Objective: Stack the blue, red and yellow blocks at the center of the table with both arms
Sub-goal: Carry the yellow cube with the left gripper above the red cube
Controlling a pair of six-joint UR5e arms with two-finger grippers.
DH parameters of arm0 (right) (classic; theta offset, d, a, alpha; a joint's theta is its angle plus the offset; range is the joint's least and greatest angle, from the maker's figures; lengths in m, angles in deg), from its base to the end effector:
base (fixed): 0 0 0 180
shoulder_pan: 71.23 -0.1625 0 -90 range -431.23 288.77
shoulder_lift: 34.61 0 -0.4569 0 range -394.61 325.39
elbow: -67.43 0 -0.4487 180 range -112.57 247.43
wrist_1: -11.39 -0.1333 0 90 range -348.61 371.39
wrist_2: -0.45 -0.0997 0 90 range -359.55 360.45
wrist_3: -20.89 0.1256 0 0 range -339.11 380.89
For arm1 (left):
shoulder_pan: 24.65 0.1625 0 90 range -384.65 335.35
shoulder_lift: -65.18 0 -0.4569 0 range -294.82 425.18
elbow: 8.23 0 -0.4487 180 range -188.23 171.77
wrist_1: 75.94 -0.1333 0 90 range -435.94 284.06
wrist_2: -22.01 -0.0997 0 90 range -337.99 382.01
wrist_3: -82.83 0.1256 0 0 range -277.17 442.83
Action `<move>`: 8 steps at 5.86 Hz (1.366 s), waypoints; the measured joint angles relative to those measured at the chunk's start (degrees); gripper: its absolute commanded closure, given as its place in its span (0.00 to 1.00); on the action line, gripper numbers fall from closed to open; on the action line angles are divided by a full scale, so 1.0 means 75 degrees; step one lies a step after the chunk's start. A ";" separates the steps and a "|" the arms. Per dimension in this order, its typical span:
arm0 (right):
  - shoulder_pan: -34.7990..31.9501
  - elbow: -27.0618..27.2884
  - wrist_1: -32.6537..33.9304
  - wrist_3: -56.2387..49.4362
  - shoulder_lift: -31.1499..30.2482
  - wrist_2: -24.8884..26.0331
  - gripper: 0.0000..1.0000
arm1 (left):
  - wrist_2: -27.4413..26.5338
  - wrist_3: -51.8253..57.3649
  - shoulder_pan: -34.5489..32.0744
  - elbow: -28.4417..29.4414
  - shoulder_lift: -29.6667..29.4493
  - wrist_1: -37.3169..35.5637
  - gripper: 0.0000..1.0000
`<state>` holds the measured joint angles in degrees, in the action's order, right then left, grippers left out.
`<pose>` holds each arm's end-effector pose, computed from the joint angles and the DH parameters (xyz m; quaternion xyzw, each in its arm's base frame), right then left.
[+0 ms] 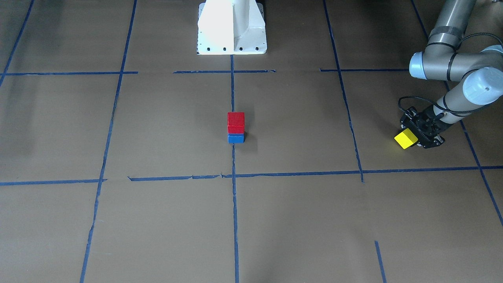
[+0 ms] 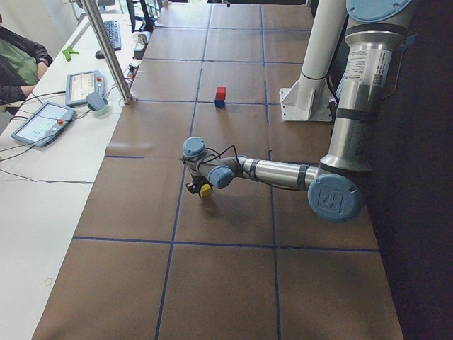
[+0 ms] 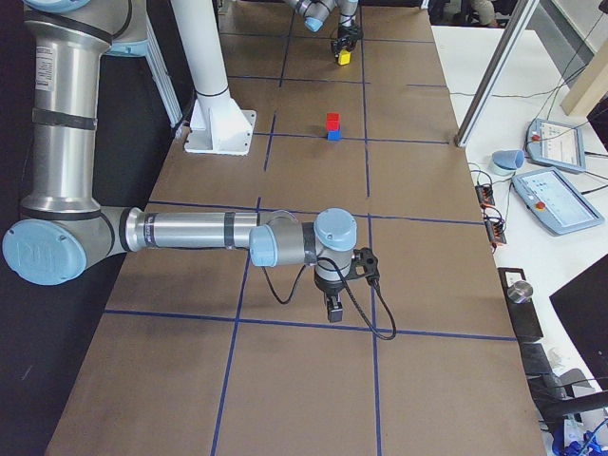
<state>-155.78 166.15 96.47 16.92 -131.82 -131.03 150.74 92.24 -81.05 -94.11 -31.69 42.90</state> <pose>0.0023 -0.5033 0.6863 0.0479 -0.3542 -0.0965 0.9289 0.3081 -0.5626 0.6258 0.1842 0.3658 0.4168 0.8115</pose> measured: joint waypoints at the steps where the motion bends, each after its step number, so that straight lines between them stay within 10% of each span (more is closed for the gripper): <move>1: 0.0000 0.0006 0.0000 0.0006 0.0000 0.0000 0.00 | -0.0005 -0.1597 -0.0017 -0.0346 -0.0026 -0.0012 0.84; 3: 0.0000 0.0010 0.0000 0.0014 0.0000 0.0000 0.00 | -0.0404 -0.5756 0.0157 -0.1279 -0.0688 -0.0804 0.85; 5: 0.0000 0.0010 -0.0001 0.0023 0.0000 0.0000 0.00 | -0.1436 -0.7576 0.1172 -0.2362 -0.2536 -0.4240 0.91; 8: 0.0000 0.0010 0.0008 0.0026 0.0001 -0.0011 0.00 | -0.2162 -1.0137 0.2795 -0.1728 -0.5103 -0.5703 0.90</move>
<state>-155.78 166.22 96.53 17.12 -131.82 -131.11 134.52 16.21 -60.08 -107.08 -69.96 0.13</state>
